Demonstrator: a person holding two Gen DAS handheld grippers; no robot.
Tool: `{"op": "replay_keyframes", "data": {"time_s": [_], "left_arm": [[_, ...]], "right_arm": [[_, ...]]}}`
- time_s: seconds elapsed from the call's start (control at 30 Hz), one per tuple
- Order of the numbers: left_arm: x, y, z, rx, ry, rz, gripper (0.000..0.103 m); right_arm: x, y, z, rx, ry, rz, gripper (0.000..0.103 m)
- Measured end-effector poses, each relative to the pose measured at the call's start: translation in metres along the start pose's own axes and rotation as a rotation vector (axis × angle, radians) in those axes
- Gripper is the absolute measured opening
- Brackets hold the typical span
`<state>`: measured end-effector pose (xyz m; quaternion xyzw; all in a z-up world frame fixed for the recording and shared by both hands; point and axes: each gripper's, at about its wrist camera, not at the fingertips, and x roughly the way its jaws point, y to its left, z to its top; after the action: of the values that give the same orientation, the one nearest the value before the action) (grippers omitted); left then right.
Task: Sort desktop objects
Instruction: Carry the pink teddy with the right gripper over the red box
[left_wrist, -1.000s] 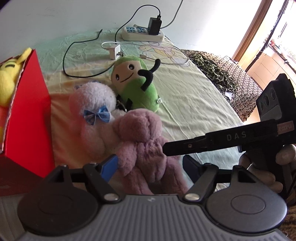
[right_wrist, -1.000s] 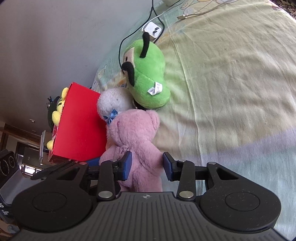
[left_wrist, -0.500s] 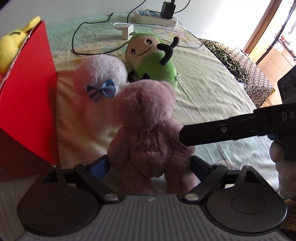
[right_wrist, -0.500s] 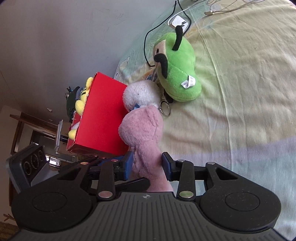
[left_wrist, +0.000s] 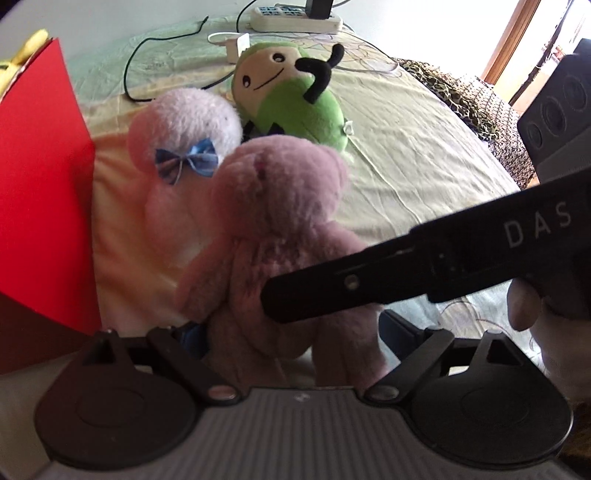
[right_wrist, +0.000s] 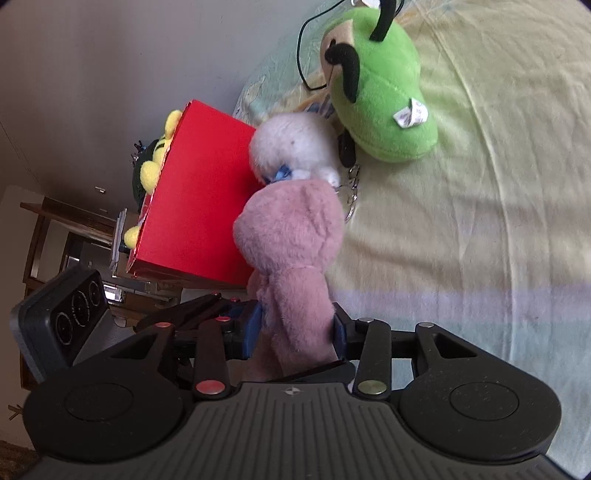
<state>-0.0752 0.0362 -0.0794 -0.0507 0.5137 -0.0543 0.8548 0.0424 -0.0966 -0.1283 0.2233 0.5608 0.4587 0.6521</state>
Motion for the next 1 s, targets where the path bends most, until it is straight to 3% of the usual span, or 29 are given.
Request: {"op": "replay_keyframes", "data": {"time_s": [0.13, 0.27, 0.57, 1.0], "left_arm": [[-0.003, 0.001, 0.003, -0.007, 0.001, 0.012, 0.082], [-0.006, -0.014, 0.004, 0.032, -0.020, 0.026, 0.080], [-0.024, -0.031, 0.002, 0.090, -0.087, -0.001, 0.079], [-0.054, -0.033, -0.009, 0.092, -0.143, -0.028, 0.079]], "right_arm": [[0.005, 0.008, 0.004, -0.044, 0.005, -0.006, 0.044], [0.000, 0.005, 0.003, -0.030, -0.005, -0.009, 0.043], [-0.030, 0.013, -0.006, -0.061, -0.068, -0.044, 0.041], [-0.048, 0.046, -0.033, -0.160, -0.157, -0.106, 0.041]]}}
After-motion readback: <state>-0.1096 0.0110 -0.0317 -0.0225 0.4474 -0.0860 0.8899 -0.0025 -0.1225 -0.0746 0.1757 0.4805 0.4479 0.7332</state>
